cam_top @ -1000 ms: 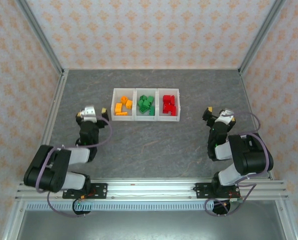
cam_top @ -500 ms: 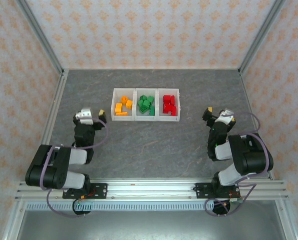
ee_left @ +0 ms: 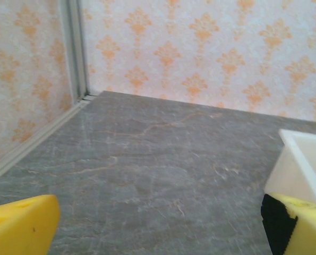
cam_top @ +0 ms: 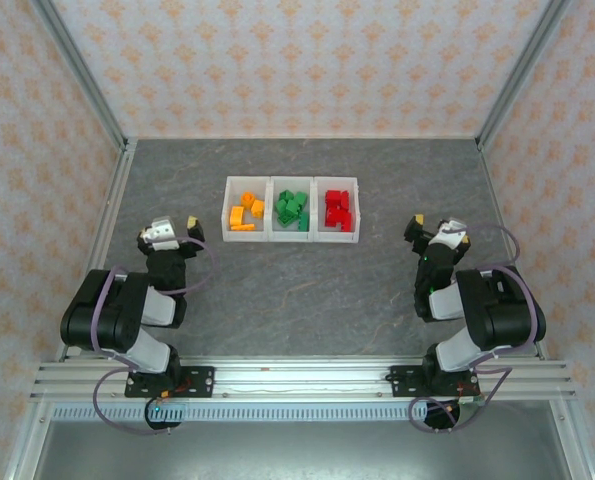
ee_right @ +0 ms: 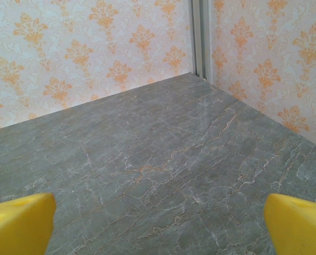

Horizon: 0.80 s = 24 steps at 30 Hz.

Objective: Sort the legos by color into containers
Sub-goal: Reset both arms

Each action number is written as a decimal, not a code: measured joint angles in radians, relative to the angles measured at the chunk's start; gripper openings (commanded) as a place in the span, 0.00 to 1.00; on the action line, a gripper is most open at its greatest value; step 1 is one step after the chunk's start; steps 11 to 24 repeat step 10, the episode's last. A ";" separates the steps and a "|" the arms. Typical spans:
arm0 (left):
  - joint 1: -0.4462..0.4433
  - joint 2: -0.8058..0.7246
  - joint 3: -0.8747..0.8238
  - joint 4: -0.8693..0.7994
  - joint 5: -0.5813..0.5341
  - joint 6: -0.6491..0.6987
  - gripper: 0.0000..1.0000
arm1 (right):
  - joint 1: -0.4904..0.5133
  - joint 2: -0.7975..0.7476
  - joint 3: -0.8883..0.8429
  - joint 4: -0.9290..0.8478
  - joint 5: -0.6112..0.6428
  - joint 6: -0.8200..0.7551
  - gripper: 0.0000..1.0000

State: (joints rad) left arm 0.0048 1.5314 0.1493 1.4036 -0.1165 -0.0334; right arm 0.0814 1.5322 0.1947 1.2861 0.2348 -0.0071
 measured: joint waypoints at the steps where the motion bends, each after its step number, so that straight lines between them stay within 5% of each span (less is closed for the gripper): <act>1: 0.000 0.000 0.000 0.001 -0.017 -0.005 0.99 | 0.000 0.000 0.000 0.000 0.000 0.000 1.00; 24: -0.003 0.000 -0.003 0.015 -0.077 -0.021 0.99 | 0.000 0.000 0.005 -0.014 -0.045 -0.005 1.00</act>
